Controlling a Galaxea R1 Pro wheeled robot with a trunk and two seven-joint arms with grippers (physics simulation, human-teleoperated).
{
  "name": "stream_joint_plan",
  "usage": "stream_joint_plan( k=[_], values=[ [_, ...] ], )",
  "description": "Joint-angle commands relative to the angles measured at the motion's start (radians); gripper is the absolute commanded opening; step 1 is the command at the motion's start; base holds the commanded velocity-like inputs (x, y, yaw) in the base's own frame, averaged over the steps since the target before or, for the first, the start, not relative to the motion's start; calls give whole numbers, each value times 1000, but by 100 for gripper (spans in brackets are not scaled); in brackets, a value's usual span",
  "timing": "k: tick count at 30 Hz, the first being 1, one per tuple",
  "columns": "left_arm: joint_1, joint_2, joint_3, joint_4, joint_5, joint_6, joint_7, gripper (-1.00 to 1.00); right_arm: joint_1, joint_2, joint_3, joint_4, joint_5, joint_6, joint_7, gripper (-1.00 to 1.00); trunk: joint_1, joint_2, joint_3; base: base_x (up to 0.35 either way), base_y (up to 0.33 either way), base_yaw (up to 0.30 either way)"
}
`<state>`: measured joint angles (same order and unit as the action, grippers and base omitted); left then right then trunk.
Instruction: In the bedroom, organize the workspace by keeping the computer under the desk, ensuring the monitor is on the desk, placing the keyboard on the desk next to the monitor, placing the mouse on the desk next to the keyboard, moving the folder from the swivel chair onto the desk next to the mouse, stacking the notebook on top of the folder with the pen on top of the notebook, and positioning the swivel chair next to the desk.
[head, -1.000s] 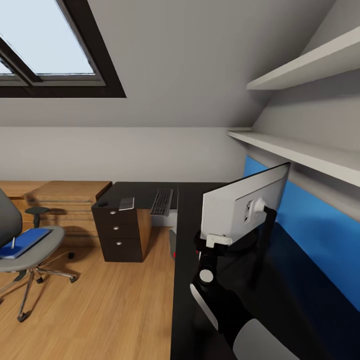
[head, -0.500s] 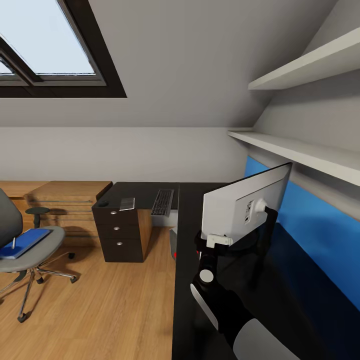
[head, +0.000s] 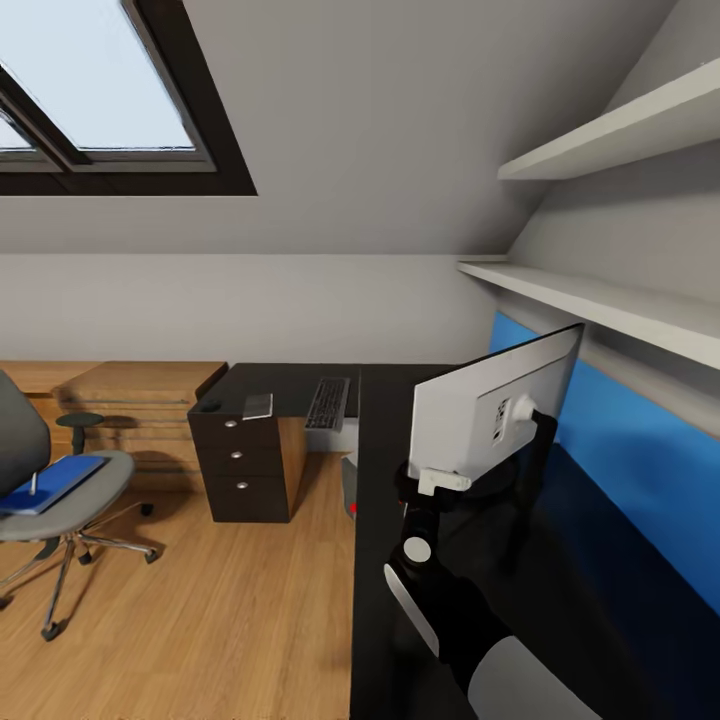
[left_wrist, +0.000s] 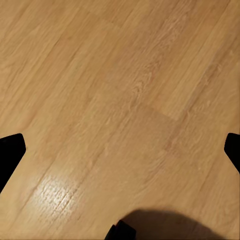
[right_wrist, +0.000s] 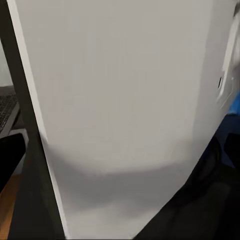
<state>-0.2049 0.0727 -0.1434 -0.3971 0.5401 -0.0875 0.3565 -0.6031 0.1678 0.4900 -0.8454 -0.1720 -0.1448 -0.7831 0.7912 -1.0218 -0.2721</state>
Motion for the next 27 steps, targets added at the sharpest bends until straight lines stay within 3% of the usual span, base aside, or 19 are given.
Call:
stream_joint_plan(
  k=[1,27],
  values=[
    [-1,1,-8,0,11,-5,5,100,-1,-1,4,0,-11,-9,-4,100,0,-1,-1,-92,76,0],
    [-1,1,-8,1,11,-4,6,100,-1,-1,2,0,-11,-9,-5,100,0,-1,-1,30,73,0]
  ],
)
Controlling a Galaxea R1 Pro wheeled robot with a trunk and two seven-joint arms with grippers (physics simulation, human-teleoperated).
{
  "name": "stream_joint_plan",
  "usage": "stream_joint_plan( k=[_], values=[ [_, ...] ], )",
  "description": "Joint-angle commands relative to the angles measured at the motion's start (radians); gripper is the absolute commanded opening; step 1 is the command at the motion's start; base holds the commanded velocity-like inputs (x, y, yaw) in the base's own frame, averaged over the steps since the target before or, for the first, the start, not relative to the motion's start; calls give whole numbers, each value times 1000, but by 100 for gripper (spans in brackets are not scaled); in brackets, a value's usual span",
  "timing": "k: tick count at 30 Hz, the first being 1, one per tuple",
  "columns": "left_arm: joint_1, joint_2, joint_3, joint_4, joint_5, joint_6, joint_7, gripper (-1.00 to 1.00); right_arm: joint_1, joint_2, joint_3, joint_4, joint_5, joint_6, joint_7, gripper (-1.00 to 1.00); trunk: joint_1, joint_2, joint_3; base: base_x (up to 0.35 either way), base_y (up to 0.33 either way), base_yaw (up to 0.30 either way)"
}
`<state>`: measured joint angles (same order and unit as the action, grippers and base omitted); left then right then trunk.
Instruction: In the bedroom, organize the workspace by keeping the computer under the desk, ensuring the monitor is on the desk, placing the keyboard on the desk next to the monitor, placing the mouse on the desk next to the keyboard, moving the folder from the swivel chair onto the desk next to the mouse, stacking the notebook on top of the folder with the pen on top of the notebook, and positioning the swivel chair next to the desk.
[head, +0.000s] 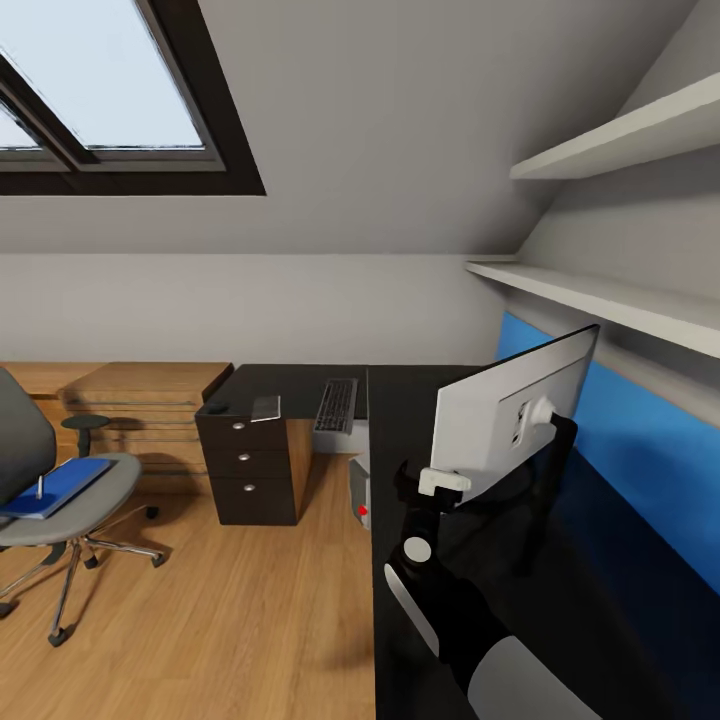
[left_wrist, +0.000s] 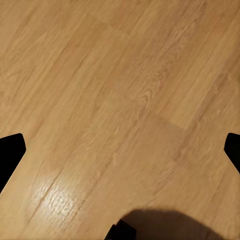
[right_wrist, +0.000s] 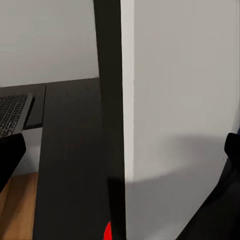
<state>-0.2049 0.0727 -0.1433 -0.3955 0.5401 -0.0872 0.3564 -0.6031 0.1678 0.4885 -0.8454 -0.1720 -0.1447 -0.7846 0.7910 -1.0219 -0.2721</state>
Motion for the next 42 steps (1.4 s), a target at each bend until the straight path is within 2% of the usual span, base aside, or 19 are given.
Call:
stream_joint_plan(
  k=[1,11,42],
  values=[
    [-1,1,-9,0,11,-4,6,100,-1,-1,3,0,-11,-8,-4,100,0,-1,-1,1,3,0],
    [-1,0,-14,25,9,-5,6,100,-1,-1,-46,-2,-11,-6,-54,100,0,-1,-1,0,0,0],
    [-1,-1,-15,28,9,-5,6,100,-1,1,-50,-3,-7,-3,-59,100,0,-1,-1,46,0,0]
  ],
)
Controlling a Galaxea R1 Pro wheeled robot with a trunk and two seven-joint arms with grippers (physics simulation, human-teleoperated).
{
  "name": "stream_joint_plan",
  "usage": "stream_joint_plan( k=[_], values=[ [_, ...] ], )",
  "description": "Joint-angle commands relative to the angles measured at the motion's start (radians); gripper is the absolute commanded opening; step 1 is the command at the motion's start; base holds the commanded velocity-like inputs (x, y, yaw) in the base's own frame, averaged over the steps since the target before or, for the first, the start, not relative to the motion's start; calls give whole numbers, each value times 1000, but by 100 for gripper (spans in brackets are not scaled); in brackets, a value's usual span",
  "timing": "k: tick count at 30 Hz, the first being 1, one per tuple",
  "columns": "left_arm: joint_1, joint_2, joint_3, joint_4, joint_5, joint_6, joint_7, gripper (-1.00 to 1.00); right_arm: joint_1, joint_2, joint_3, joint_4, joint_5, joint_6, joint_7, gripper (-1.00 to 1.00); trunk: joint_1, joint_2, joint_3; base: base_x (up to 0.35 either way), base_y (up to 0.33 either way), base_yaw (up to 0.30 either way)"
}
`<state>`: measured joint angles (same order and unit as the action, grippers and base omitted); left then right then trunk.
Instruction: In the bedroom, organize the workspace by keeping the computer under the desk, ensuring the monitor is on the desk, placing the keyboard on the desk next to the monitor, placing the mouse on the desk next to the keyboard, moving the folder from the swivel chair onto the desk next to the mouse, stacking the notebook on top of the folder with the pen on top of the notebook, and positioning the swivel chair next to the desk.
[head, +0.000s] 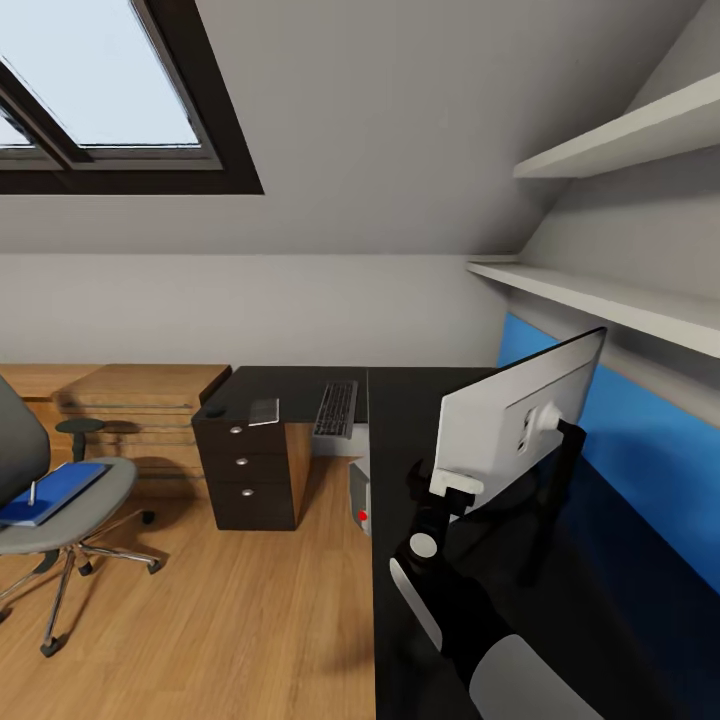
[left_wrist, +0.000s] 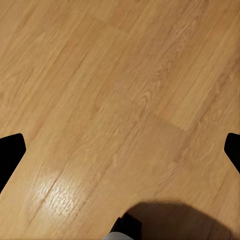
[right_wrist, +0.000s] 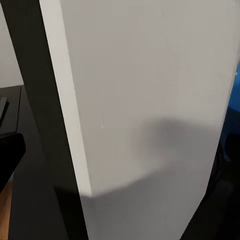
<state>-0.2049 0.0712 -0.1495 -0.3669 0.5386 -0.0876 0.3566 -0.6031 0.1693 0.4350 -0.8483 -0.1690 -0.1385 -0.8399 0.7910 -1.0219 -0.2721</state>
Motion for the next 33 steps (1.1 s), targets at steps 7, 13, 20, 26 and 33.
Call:
stream_joint_plan(
  k=[7,13,20,26,33],
  values=[
    [-1,1,-9,-1,11,-4,5,100,-1,-1,3,0,-12,-8,-7,100,0,-1,-1,0,0,0],
    [-1,1,-9,-1,11,-4,5,100,-1,-1,2,1,-13,-7,-25,100,0,-1,-1,0,0,0],
    [-1,1,-9,-1,9,-4,5,100,-1,-1,2,1,-15,-7,-52,100,0,-1,-1,0,0,0],
    [-1,1,-8,-1,9,-5,5,100,-1,-1,2,2,-15,-7,-55,100,0,-1,-1,-8,-14,0],
    [-1,1,-9,-1,9,-5,5,100,-1,-1,2,3,-15,-7,-53,100,0,-1,-1,-167,-203,0]
  ],
)
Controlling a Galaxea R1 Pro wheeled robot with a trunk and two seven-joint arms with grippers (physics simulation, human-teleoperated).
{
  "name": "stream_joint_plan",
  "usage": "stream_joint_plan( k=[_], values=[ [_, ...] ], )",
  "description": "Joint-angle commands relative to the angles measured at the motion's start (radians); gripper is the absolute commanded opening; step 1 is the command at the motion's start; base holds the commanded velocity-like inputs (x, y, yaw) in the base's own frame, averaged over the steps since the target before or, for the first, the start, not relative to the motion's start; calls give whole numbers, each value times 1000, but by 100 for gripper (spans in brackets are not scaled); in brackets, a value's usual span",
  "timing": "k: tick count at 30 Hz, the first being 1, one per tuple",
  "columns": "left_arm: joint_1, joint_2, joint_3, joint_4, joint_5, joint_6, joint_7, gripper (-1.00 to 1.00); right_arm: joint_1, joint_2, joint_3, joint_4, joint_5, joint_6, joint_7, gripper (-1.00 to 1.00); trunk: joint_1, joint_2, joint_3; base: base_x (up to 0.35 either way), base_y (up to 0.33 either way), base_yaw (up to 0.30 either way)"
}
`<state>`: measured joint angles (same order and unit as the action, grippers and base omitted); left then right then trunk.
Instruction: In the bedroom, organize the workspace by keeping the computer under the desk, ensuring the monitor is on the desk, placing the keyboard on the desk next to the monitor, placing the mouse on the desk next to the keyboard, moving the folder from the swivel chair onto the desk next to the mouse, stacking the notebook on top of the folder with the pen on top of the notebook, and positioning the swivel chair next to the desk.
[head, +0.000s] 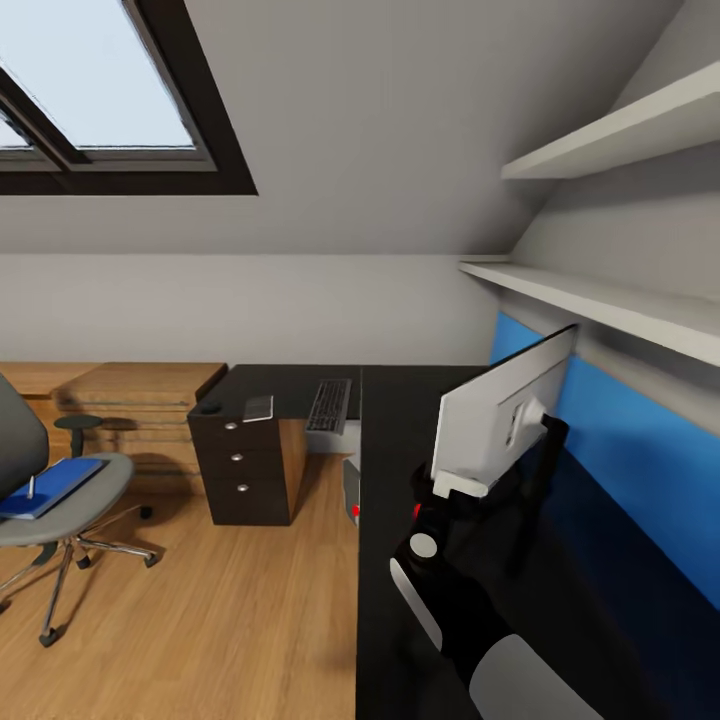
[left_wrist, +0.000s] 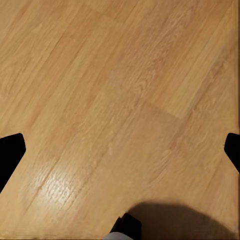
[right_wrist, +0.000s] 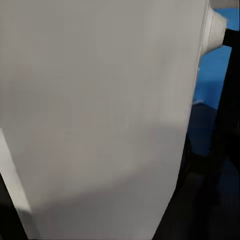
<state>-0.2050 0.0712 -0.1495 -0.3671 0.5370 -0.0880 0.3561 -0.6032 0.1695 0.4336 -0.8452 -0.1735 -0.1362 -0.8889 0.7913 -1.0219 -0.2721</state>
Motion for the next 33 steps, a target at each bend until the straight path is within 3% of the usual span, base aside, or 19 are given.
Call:
stream_joint_plan(
  k=[1,33],
  values=[
    [-1,1,-8,-1,11,-5,6,100,-1,-1,4,0,-11,-10,-4,100,0,-1,-1,-210,-242,0],
    [-1,2,-7,0,11,-4,6,100,-1,-1,4,2,-10,-10,1,100,0,-1,-1,-206,-239,0]
  ],
)
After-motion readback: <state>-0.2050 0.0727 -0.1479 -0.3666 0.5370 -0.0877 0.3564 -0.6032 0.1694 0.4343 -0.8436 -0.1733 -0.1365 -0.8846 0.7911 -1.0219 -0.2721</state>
